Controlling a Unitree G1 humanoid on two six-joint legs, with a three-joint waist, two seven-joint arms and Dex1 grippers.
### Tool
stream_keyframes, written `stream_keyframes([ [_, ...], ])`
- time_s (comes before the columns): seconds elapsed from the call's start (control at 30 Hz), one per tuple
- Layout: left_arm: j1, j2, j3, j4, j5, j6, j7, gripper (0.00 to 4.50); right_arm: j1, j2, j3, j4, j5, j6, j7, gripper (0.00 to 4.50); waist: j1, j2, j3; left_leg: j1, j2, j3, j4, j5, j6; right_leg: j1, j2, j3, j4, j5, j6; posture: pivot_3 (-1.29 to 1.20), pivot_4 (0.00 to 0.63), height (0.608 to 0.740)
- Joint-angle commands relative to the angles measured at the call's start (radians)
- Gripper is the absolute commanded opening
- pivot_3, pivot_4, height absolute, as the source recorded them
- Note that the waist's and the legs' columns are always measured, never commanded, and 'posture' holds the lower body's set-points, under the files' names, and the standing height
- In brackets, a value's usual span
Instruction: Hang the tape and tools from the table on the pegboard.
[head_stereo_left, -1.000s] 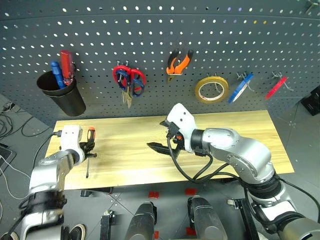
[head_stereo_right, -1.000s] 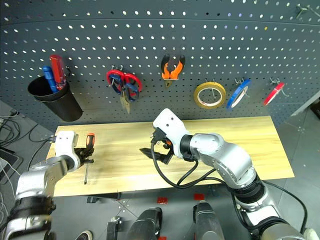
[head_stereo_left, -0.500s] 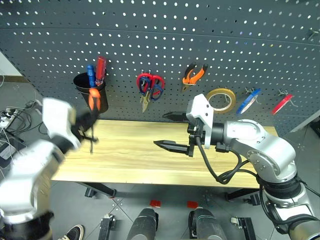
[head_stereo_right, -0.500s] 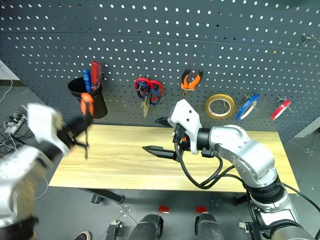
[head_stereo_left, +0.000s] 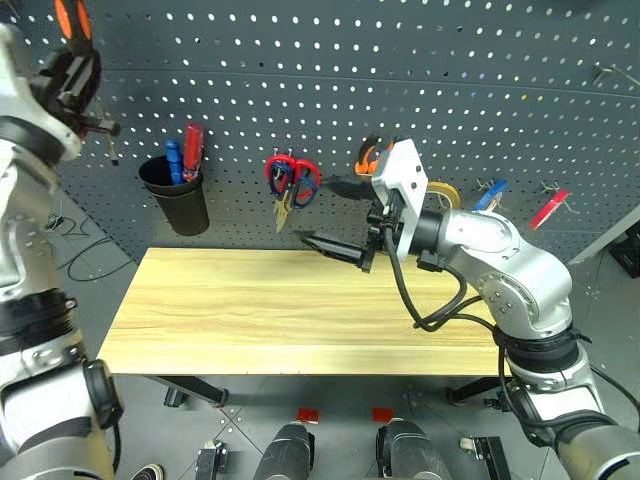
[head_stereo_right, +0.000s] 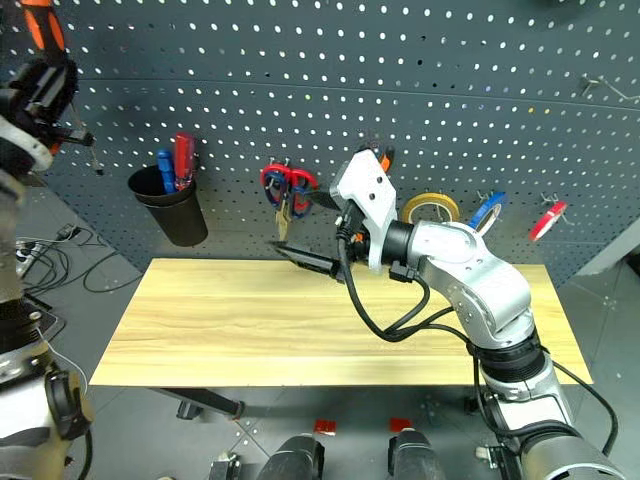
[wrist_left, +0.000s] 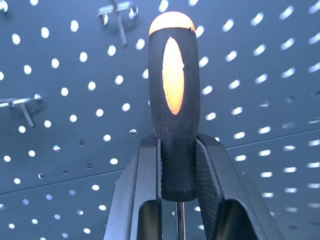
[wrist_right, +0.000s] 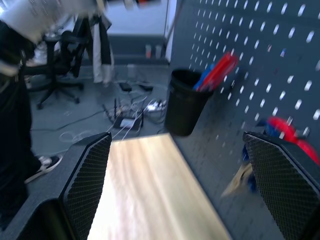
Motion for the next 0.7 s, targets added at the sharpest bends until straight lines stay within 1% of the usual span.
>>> stream_keyframes([
  [0.03, -0.054, -0.027, -0.057, 0.062, 0.061, -0.144, -0.003, 0.57, -0.040, 0.021, 0.011, -0.020, 0.003, -0.009, 0.000, 4.50, -0.003, -0.001, 0.000, -0.001, 0.000, 0.000, 0.001, 0.000, 0.000, 0.000, 0.000, 0.000, 0.000, 0.000, 0.000, 0.03, 0.075, 0.740],
  [0.17, -0.054, -0.067, -0.089, 0.144, 0.110, -0.258, 0.011, 0.57, -0.049, 0.027, 0.028, -0.022, 0.000, -0.009, 0.008, 4.50, -0.016, -0.001, -0.001, 0.000, 0.000, 0.000, 0.000, 0.000, 0.000, -0.001, -0.001, 0.000, 0.001, 0.000, 0.000, 0.03, 0.076, 0.740],
  [0.27, -0.040, -0.095, -0.100, 0.160, 0.127, -0.302, 0.024, 0.57, -0.048, 0.028, 0.032, -0.031, 0.004, -0.001, 0.007, 4.50, -0.030, -0.001, -0.001, 0.000, 0.000, 0.000, 0.000, 0.000, 0.000, -0.001, -0.001, 0.000, 0.001, 0.000, 0.000, 0.02, 0.077, 0.740],
  [0.37, 0.004, -0.112, -0.075, 0.127, 0.132, -0.317, 0.063, 0.57, -0.044, 0.022, 0.028, -0.038, 0.007, 0.007, 0.006, 4.50, -0.042, 0.000, -0.002, 0.000, 0.000, 0.000, 0.000, 0.000, 0.000, -0.001, -0.001, 0.000, 0.001, 0.000, 0.000, 0.01, 0.079, 0.740],
  [0.47, 0.059, -0.132, -0.045, 0.056, 0.125, -0.329, 0.113, 0.57, -0.042, 0.017, 0.025, -0.040, 0.007, 0.009, 0.007, 4.50, -0.056, 0.000, -0.005, 0.000, 0.000, 0.000, 0.000, 0.000, 0.000, -0.002, -0.002, 0.000, 0.001, 0.000, 0.000, 0.01, 0.080, 0.740],
  [0.5, 0.077, -0.138, -0.043, 0.032, 0.124, -0.328, 0.120, 1.30, -0.041, 0.016, 0.025, -0.039, 0.007, 0.008, 0.007, 4.50, -0.058, 0.000, -0.005, 0.000, 0.000, 0.000, 0.000, 0.000, 0.000, -0.002, -0.002, 0.000, 0.001, 0.000, 0.000, 0.01, 0.080, 0.740],
  [0.53, 0.096, -0.147, -0.038, 0.006, 0.124, -0.328, 0.133, 1.52, -0.041, 0.015, 0.025, -0.039, 0.007, 0.008, 0.007, 4.50, -0.059, 0.000, -0.005, 0.000, 0.000, 0.000, 0.000, 0.000, 0.000, -0.002, -0.003, 0.000, 0.001, 0.000, 0.000, 0.02, 0.079, 0.740],
  [0.6, 0.119, -0.158, -0.030, -0.033, 0.128, -0.328, 0.159, 2.11, -0.040, 0.013, 0.027, -0.039, 0.007, 0.007, 0.008, 4.50, -0.059, 0.000, -0.008, 0.000, 0.000, 0.000, 0.000, 0.000, 0.000, -0.002, -0.003, 0.000, 0.001, 0.000, 0.000, 0.02, 0.079, 0.740],
  [0.7, 0.138, -0.167, -0.006, -0.096, 0.147, -0.304, 0.235, 3.07, -0.036, 0.004, 0.026, -0.034, 0.000, 0.002, 0.012, 4.50, -0.059, 0.000, -0.013, 0.000, 0.000, 0.000, 0.000, 0.000, 0.000, -0.002, -0.003, 0.001, 0.001, 0.000, 0.000, 0.02, 0.077, 0.740],
])
